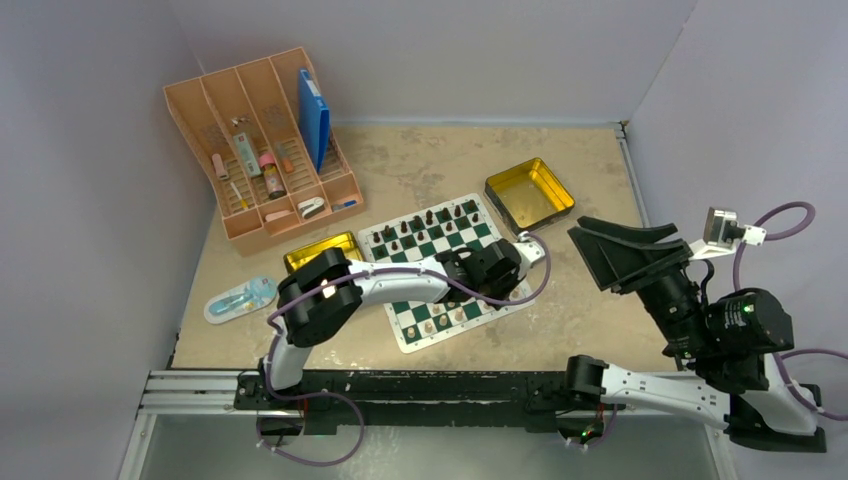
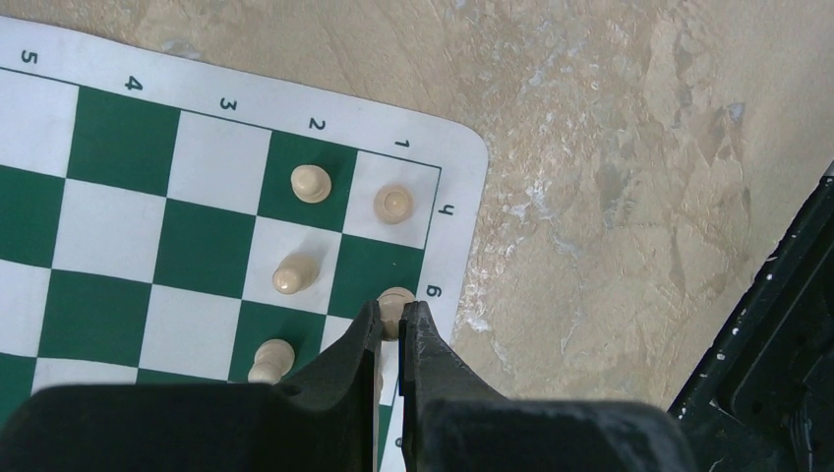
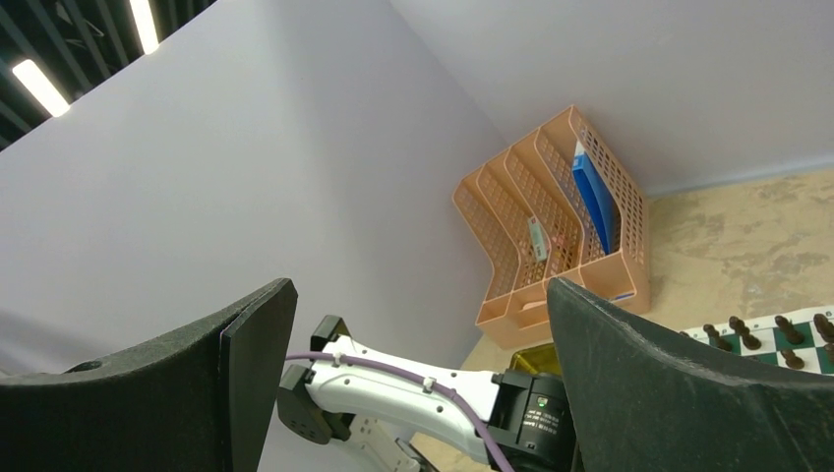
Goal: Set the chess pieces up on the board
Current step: Place the chess piece on the chessboard.
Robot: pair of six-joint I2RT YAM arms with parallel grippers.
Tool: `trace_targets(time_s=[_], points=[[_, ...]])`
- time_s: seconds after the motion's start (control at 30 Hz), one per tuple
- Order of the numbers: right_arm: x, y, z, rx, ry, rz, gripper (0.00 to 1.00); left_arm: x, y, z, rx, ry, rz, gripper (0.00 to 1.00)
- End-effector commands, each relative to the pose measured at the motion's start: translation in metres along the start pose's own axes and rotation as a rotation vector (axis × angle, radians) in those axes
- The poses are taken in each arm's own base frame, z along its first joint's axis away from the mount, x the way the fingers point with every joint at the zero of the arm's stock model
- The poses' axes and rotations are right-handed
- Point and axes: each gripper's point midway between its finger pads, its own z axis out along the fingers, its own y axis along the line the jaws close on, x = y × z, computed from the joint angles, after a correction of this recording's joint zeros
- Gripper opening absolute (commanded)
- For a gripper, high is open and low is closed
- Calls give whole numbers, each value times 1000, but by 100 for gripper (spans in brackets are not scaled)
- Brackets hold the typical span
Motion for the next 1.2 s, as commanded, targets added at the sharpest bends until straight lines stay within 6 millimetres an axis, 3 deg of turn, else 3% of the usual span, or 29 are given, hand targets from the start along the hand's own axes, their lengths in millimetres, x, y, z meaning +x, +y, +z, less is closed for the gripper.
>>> trace_targets(time_s=[0.0, 0.63, 0.83, 1.17], points=[[-23, 14, -6, -58, -53, 35, 99, -19, -6, 5, 14, -62, 35, 0], [-30, 1, -13, -22, -82, 40, 99, -5, 9, 13, -60, -47, 29, 2], [-34, 1, -15, -24, -94, 47, 99, -6, 2, 14, -20, -62, 32, 7], [-31, -1, -14, -7, -82, 40, 99, -1, -1, 19, -1, -45, 31, 6]])
